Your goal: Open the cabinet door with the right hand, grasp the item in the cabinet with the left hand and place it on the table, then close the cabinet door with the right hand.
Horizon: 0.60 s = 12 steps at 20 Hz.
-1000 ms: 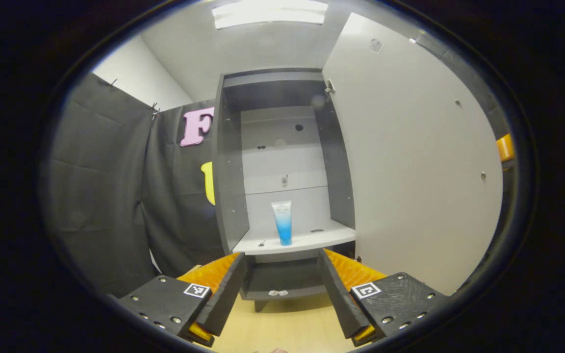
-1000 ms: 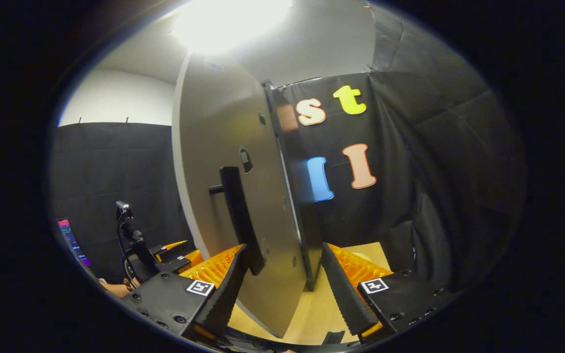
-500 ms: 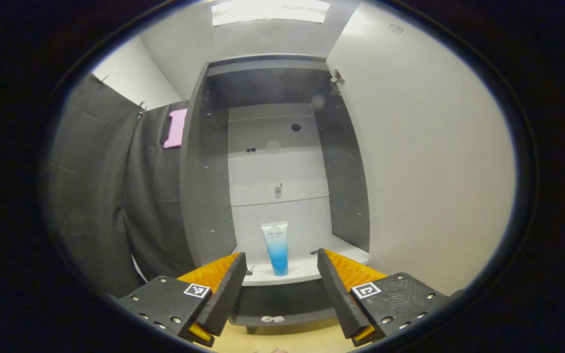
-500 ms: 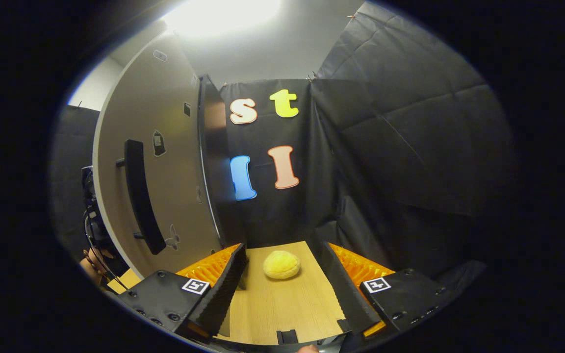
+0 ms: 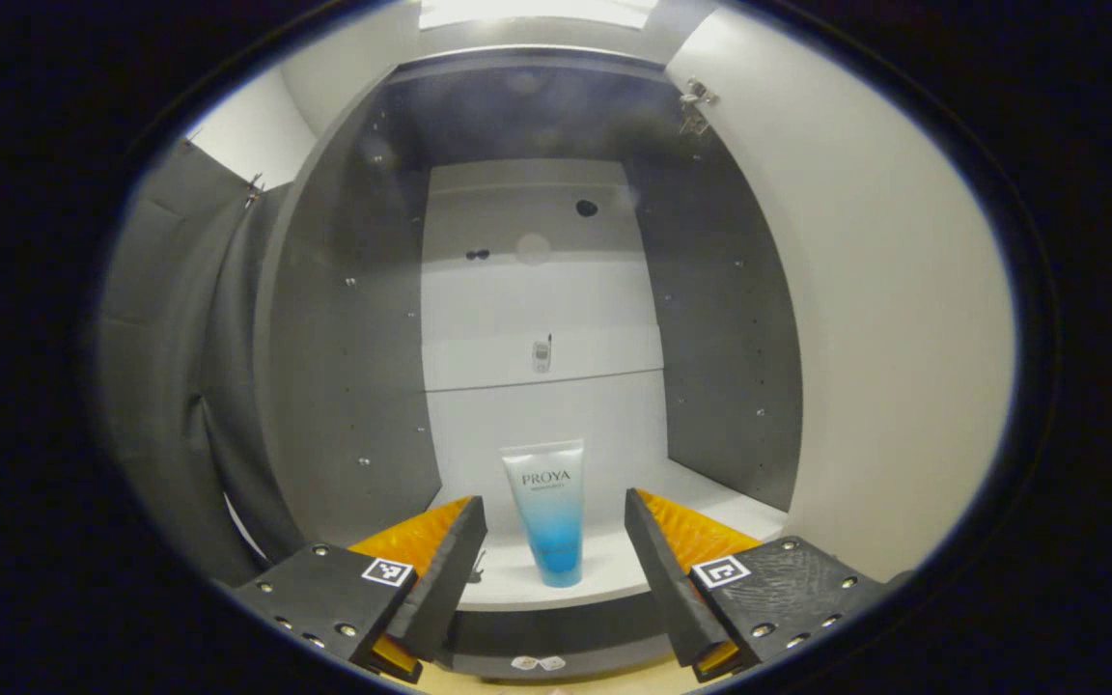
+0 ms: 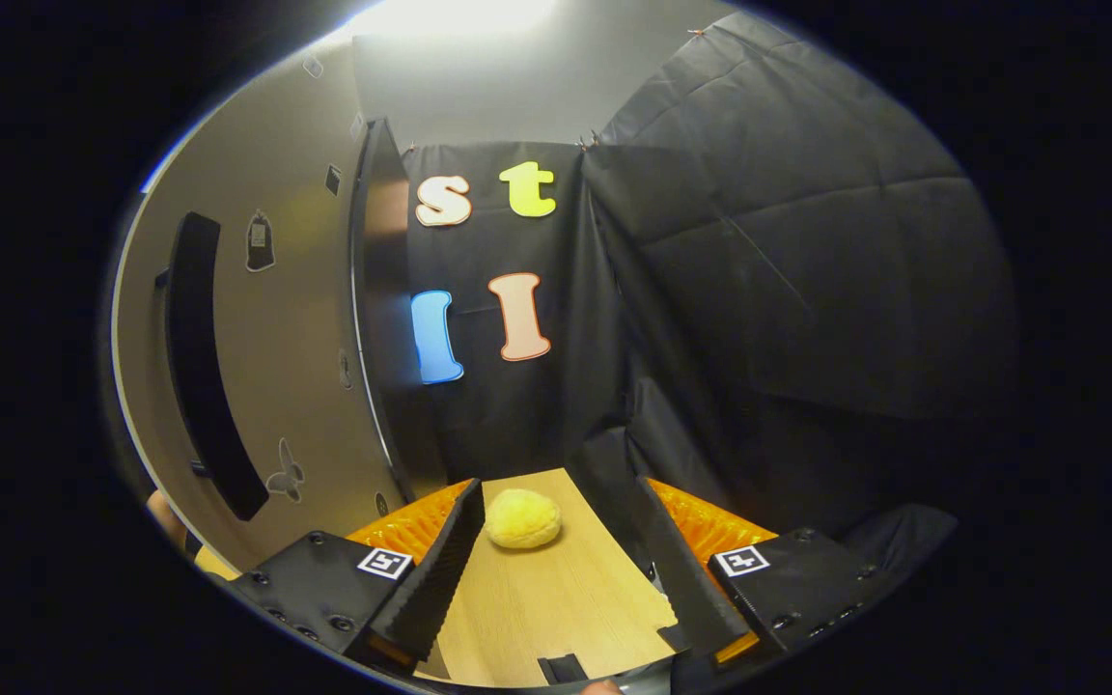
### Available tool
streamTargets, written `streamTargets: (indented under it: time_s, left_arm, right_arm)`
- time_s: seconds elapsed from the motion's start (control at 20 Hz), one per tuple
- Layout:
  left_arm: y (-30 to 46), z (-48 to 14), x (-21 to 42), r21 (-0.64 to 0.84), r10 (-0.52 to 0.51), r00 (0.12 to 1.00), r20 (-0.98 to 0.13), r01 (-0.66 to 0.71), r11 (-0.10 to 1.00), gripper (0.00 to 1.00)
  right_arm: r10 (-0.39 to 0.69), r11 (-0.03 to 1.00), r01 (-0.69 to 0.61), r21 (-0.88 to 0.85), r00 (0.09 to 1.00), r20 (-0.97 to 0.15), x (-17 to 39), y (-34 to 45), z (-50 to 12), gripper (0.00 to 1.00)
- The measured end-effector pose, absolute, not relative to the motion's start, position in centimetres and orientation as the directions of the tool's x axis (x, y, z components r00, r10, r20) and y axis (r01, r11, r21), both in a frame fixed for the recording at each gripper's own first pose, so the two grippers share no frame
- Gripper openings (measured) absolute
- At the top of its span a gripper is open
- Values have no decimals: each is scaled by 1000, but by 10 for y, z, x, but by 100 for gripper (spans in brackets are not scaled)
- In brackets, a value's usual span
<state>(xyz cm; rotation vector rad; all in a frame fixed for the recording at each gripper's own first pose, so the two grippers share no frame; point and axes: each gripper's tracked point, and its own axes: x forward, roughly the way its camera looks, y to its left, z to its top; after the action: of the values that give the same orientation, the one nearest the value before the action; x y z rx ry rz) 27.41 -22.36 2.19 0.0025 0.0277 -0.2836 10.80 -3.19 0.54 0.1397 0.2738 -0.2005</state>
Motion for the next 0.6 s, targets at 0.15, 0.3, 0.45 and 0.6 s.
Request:
streamTargets:
  time_s: [0.15,0.3,0.45,0.6]
  left_arm:
    - [-226,11,292,-4,-277,959,-49,278,961,87]
    - [-232,0,303,-1,-293,953,-72,293,956,87]
    - [-232,-1,309,-11,-290,955,-56,290,957,60]
    - [-232,0,305,-26,-313,948,-54,312,950,55]
  right_arm:
    - [-190,967,230,109,936,-296,115,-26,-1,98]
    - [-196,966,236,102,933,-303,120,-19,-4,98]
    - [-187,969,227,97,933,-308,124,-12,-7,98]
    - [-179,972,216,93,935,-306,126,-11,-5,98]
